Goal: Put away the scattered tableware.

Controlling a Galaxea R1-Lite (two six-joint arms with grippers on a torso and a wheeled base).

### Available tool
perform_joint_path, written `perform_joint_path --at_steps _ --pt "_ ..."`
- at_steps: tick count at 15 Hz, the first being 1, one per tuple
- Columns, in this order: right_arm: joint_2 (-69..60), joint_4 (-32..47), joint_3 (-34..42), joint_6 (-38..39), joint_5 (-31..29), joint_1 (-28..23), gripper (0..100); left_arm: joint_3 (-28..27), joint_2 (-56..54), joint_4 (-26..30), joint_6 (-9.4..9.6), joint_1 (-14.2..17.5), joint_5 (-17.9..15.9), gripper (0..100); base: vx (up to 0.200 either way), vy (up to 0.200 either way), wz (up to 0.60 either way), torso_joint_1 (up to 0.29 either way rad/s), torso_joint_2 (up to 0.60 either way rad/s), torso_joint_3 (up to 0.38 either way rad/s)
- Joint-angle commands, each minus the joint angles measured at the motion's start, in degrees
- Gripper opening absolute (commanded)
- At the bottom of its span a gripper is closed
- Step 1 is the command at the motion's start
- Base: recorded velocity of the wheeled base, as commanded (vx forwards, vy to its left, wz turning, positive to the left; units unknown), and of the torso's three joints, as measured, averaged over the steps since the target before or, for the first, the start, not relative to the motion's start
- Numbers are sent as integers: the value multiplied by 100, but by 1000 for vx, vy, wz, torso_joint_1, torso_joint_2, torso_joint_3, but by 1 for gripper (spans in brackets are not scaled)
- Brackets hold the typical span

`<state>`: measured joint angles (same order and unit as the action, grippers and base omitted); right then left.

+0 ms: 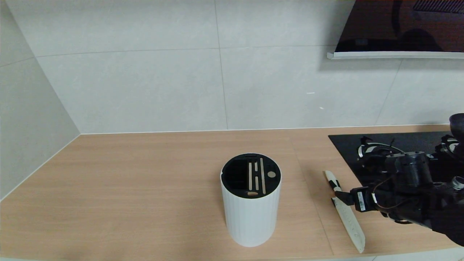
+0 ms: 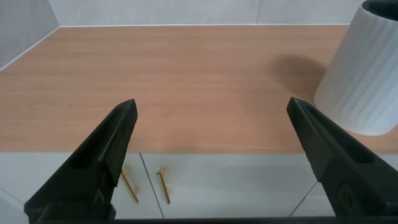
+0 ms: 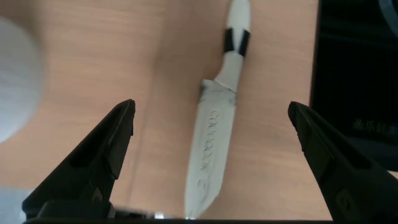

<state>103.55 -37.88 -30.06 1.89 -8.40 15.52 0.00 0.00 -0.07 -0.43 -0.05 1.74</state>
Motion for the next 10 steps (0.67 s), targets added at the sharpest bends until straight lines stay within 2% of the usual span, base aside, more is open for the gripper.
perform_joint_path --at_steps 1,4,7,10 --pt "561 -220 0 84 -83 -14 100 0 9 -1 -1 5 1 100 0 0 0 0 0 0" --pt "1010 -651 -17 400 -92 -14 100 0 9 -1 -1 5 1 100 0 0 0 0 0 0" --pt "1511 -1143 0 400 -118 -14 100 0 9 -1 -1 -4 1 100 0 0 0 0 0 0" --pt "1932 -1697 0 400 -417 -14 100 0 9 -1 -1 -4 1 100 0 0 0 0 0 0"
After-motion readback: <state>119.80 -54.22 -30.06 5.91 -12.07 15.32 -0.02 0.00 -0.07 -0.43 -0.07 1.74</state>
